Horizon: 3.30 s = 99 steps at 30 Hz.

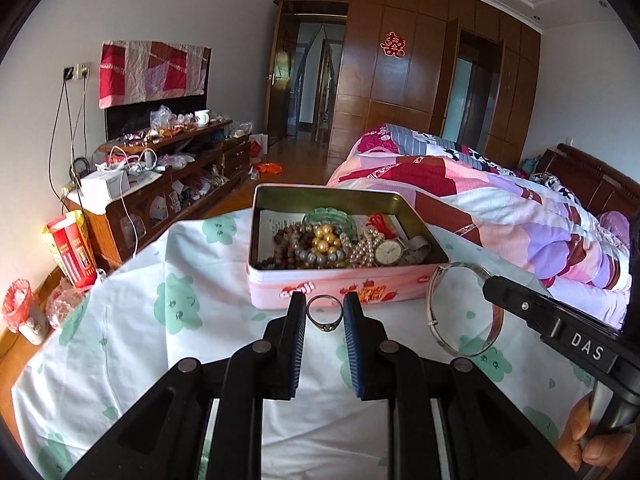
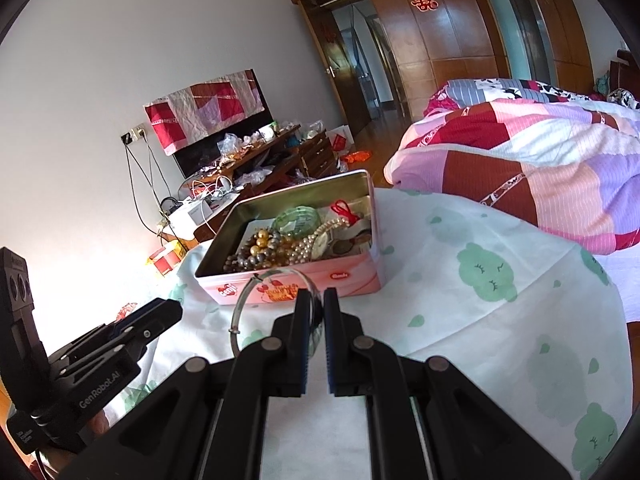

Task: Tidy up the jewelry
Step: 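Carry ring with left tool while right tool carries bangle into tin, opening both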

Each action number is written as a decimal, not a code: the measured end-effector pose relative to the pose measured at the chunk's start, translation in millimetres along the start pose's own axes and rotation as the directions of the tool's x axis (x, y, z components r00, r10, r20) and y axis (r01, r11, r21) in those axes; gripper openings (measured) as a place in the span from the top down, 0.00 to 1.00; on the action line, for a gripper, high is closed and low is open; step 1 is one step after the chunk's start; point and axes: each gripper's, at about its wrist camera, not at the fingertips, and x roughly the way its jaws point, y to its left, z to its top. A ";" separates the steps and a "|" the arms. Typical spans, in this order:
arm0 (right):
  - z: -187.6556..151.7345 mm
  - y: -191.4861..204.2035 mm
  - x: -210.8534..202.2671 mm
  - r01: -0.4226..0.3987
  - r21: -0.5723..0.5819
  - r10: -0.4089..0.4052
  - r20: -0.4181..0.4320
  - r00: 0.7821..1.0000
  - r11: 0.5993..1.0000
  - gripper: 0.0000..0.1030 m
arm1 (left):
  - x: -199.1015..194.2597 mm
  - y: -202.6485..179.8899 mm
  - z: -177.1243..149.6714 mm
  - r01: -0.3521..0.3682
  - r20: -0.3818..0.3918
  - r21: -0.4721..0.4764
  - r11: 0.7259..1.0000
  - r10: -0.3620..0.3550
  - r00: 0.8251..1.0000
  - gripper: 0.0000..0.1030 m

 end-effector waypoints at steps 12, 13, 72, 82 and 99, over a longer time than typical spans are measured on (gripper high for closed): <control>21.1 4.1 -3.4 -0.005 -0.013 0.006 0.036 0.999 1.000 0.91 | 7.6 -9.1 24.4 -0.016 0.030 0.020 1.000 0.016 0.999 0.81; 23.8 4.9 -3.9 -0.007 -0.015 0.008 0.042 0.999 1.000 0.91 | 8.6 -9.1 25.4 -0.017 0.031 0.020 1.000 0.016 0.999 0.81; 62.9 -8.4 132.0 0.097 0.009 -0.097 -0.069 0.993 0.995 0.90 | 123.6 9.5 48.9 -0.165 -0.127 -0.024 0.986 0.160 0.979 0.81; 62.2 -5.6 91.0 0.142 0.037 -0.145 0.075 0.987 0.989 0.55 | 123.2 7.6 48.2 -0.164 -0.127 -0.024 0.986 0.159 0.979 0.81; 40.7 2.2 41.3 0.313 -0.002 -0.307 0.183 0.934 0.950 0.03 | 102.3 0.3 41.9 -0.190 -0.056 -0.022 0.982 0.189 0.980 0.43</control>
